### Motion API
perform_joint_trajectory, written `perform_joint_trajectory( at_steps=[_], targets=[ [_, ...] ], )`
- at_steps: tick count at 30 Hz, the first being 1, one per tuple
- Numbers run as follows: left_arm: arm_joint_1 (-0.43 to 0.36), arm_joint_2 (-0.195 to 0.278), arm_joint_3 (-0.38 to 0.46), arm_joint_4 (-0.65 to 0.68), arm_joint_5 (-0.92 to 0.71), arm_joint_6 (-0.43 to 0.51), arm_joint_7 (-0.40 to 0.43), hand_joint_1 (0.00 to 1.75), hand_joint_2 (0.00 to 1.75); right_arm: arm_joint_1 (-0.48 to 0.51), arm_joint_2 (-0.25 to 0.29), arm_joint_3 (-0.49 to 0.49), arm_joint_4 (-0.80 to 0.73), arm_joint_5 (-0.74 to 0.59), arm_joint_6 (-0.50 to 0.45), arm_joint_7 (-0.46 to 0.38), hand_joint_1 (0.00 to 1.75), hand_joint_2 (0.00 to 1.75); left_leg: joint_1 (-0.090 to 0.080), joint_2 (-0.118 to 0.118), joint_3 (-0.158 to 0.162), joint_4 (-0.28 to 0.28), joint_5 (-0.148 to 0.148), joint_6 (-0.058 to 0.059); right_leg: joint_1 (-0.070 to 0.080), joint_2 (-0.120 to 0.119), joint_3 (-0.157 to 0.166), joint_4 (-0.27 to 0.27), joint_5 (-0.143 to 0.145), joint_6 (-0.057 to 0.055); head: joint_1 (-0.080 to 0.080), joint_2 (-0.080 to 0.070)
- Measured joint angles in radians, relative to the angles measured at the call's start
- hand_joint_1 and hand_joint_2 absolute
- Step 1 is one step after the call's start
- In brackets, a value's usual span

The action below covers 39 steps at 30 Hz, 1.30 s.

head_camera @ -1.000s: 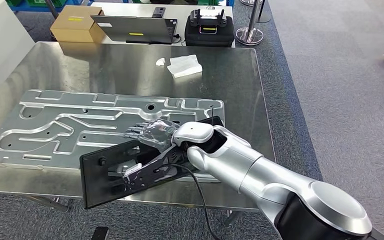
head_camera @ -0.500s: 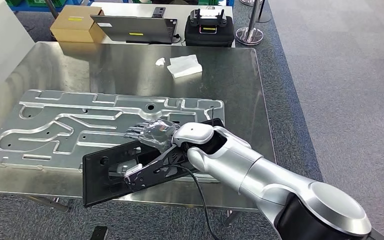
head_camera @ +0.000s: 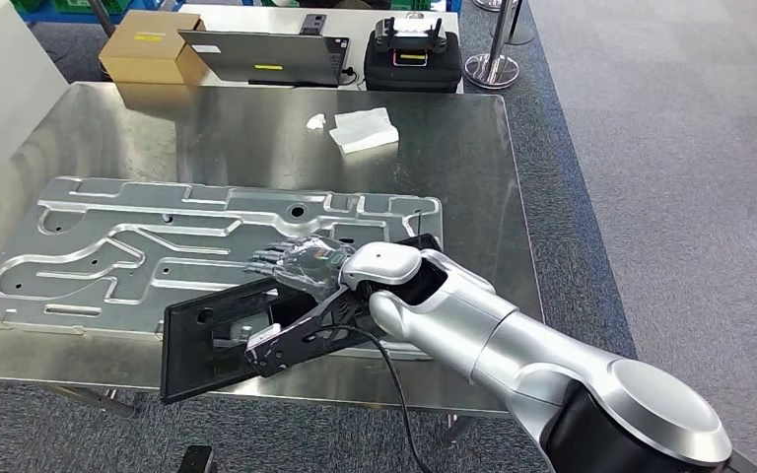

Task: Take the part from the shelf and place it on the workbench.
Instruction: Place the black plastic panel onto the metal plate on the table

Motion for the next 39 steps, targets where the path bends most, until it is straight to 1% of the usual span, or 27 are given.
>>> perform_joint_trajectory(
  at_steps=[11,15,17,18,19,20,22,23,24,25,26,27,28,29,30,31,32,33,34,35,36,37,38,39],
  targets=[
    [0.000,0.000,0.037,0.000,0.041,-0.026,-0.013,0.00,0.00,0.039,0.000,0.000,0.068,0.000,-0.024,-0.029,0.00,1.75,0.000,0.000,0.000,0.000,0.000,0.000,0.000,0.000,0.000,0.000,0.000,0.000,0.000,0.000],
    [0.000,0.004,0.048,0.000,0.048,-0.035,-0.013,0.00,0.00,0.039,0.000,-0.002,0.085,0.005,-0.033,-0.035,0.00,1.75,-0.006,0.000,-0.001,0.006,-0.003,0.006,-0.003,0.000,0.001,-0.002,0.002,0.007,0.000,0.000],
    [0.000,0.006,0.049,0.000,0.047,-0.039,-0.013,0.00,0.00,0.036,0.000,-0.007,0.087,0.007,-0.036,-0.036,0.00,1.75,-0.002,0.002,0.001,0.002,0.002,0.010,-0.002,0.000,0.002,0.000,0.001,0.011,0.000,0.000],
    [0.000,0.006,0.050,0.000,0.047,-0.041,-0.013,0.00,0.00,0.032,0.000,-0.009,0.087,0.008,-0.035,-0.034,0.00,1.75,0.002,0.003,0.004,-0.003,0.005,0.012,-0.001,-0.001,-0.001,0.011,-0.011,0.014,0.000,0.000],
    [0.000,0.006,0.050,0.000,0.047,-0.042,-0.013,0.00,0.00,0.027,0.000,-0.012,0.086,0.008,-0.032,-0.031,0.00,1.75,0.006,0.006,0.006,-0.008,0.009,0.015,-0.001,-0.003,-0.010,0.037,-0.034,0.018,0.000,0.000],
    [0.000,0.006,0.050,0.000,0.046,-0.044,-0.013,0.00,0.00,0.023,0.000,-0.013,0.086,0.008,-0.029,-0.027,0.00,1.75,0.009,0.008,0.008,-0.011,0.011,0.017,-0.003,-0.004,-0.027,0.084,-0.068,0.022,0.000,0.000],
    [0.000,0.006,0.051,0.000,0.045,-0.047,-0.013,0.00,0.00,0.019,-0.001,-0.014,0.086,0.008,-0.019,-0.019,0.00,1.75,0.009,0.011,0.006,-0.011,0.012,0.018,-0.011,-0.007,-0.078,0.214,-0.142,0.030,0.000,0.000],
    [0.000,0.006,0.051,0.000,0.045,-0.049,-0.014,0.00,0.00,0.020,-0.001,-0.014,0.086,0.008,-0.016,-0.016,0.00,1.75,0.009,0.012,0.004,-0.010,0.013,0.017,-0.015,-0.007,-0.096,0.266,-0.161,0.034,0.000,0.000],
    [0.000,0.006,0.051,0.000,0.044,-0.052,-0.014,0.00,0.00,0.021,-0.002,-0.014,0.086,0.008,-0.014,-0.015,0.00,1.75,0.010,0.013,0.001,-0.008,0.014,0.016,-0.019,-0.009,-0.098,0.284,-0.161,0.036,0.000,0.000],
    [0.000,0.006,0.051,0.000,0.043,-0.053,-0.014,0.00,0.00,0.022,-0.002,-0.014,0.087,0.009,-0.014,-0.013,0.00,1.75,0.011,0.013,-0.002,-0.005,0.016,0.014,-0.022,-0.010,-0.082,0.264,-0.144,0.038,0.000,0.000],
    [0.000,0.005,0.051,0.000,0.042,-0.054,-0.013,0.00,0.00,0.022,-0.002,-0.014,0.089,0.010,-0.015,-0.012,0.00,1.75,0.012,0.014,-0.006,-0.002,0.017,0.011,-0.024,-0.012,-0.046,0.208,-0.115,0.038,0.000,0.000],
    [-0.001,0.004,0.051,0.000,0.042,-0.054,-0.012,0.00,0.00,0.022,-0.002,-0.014,0.090,0.010,-0.015,-0.014,0.00,1.75,0.013,0.013,-0.009,0.002,0.018,0.008,-0.025,-0.014,-0.003,0.135,-0.092,0.036,0.000,0.000],
    [-0.001,0.003,0.051,0.000,0.042,-0.055,-0.011,0.00,0.00,0.022,-0.002,-0.014,0.091,0.011,-0.016,-0.016,0.00,1.75,0.013,0.013,-0.013,0.005,0.020,0.003,-0.022,-0.015,0.032,0.075,-0.072,0.033,0.000,0.000],
    [-0.001,0.003,0.051,0.000,0.042,-0.055,-0.010,0.00,0.00,0.021,-0.001,-0.014,0.093,0.012,-0.017,-0.019,0.00,1.75,0.013,0.013,-0.015,0.007,0.023,-0.003,-0.019,-0.015,0.054,0.034,-0.061,0.029,0.000,0.000],
    [-0.001,0.002,0.051,0.000,0.042,-0.055,-0.009,0.00,0.00,0.021,-0.001,-0.015,0.094,0.013,-0.017,-0.022,0.00,1.75,0.013,0.013,-0.017,0.007,0.027,-0.010,-0.016,-0.014,0.061,0.016,-0.059,0.024,0.000,0.000],
    [-0.001,0.002,0.051,0.000,0.042,-0.055,-0.008,0.00,0.00,0.021,-0.001,-0.015,0.095,0.014,-0.017,-0.024,0.00,1.75,0.013,0.012,-0.019,0.006,0.032,-0.019,-0.013,-0.013,0.057,0.016,-0.053,0.018,0.000,0.000],
    [-0.001,0.002,0.051,0.000,0.042,-0.055,-0.008,0.00,0.00,0.020,-0.001,-0.015,0.096,0.015,-0.017,-0.024,0.00,1.75,0.014,0.012,-0.021,0.005,0.035,-0.026,-0.014,-0.013,0.054,0.011,-0.047,0.010,0.000,0.000],
    [0.000,0.002,0.051,0.000,0.042,-0.055,-0.008,0.00,0.00,0.020,-0.001,-0.015,0.096,0.015,-0.017,-0.025,0.00,1.75,0.016,0.011,-0.026,0.010,0.029,-0.033,-0.016,-0.014,0.051,0.006,-0.041,0.002,0.000,0.000],
    [0.001,0.002,0.051,0.000,0.042,-0.055,-0.009,0.00,0.00,0.020,0.000,-0.016,0.096,0.015,-0.016,-0.025,0.00,1.75,0.017,0.011,-0.035,0.029,0.008,-0.038,-0.018,-0.016,0.046,0.001,-0.032,-0.006,0.000,0.000],
    [0.001,0.002,0.051,0.000,0.042,-0.055,-0.010,0.00,0.00,0.019,0.000,-0.016,0.096,0.015,-0.016,-0.025,0.00,1.75,0.019,0.011,-0.049,0.067,-0.028,-0.042,-0.020,-0.017,0.039,-0.002,-0.023,-0.012,0.000,0.000],
    [0.001,0.001,0.051,0.000,0.042,-0.055,-0.011,0.00,0.00,0.019,0.001,-0.016,0.096,0.016,-0.015,-0.024,0.00,1.75,0.021,0.011,-0.068,0.126,-0.075,-0.046,-0.019,-0.018,0.031,-0.003,-0.015,-0.016,0.000,0.000],
    [0.001,0.001,0.051,0.000,0.042,-0.055,-0.012,0.00,0.00,0.020,0.001,-0.016,0.096,0.017,-0.015,-0.024,0.00,1.75,0.022,0.011,-0.087,0.195,-0.120,-0.049,-0.018,-0.018,0.021,-0.002,-0.008,-0.018,0.000,0.000],
    [0.001,0.000,0.051,0.000,0.042,-0.055,-0.013,0.00,0.00,0.021,0.002,-0.016,0.097,0.018,-0.014,-0.023,0.00,1.75,0.022,0.011,-0.099,0.253,-0.150,-0.052,-0.016,-0.018,0.011,-0.001,0.000,-0.018,0.000,0.000],
    [0.001,0.000,0.051,0.000,0.041,-0.056,-0.013,0.00,0.00,0.022,0.002,-0.016,0.098,0.018,-0.014,-0.022,0.00,1.75,0.023,0.011,-0.097,0.285,-0.161,-0.055,-0.016,-0.018,0.000,0.000,0.007,-0.017,0.000,0.000]
  ],
)
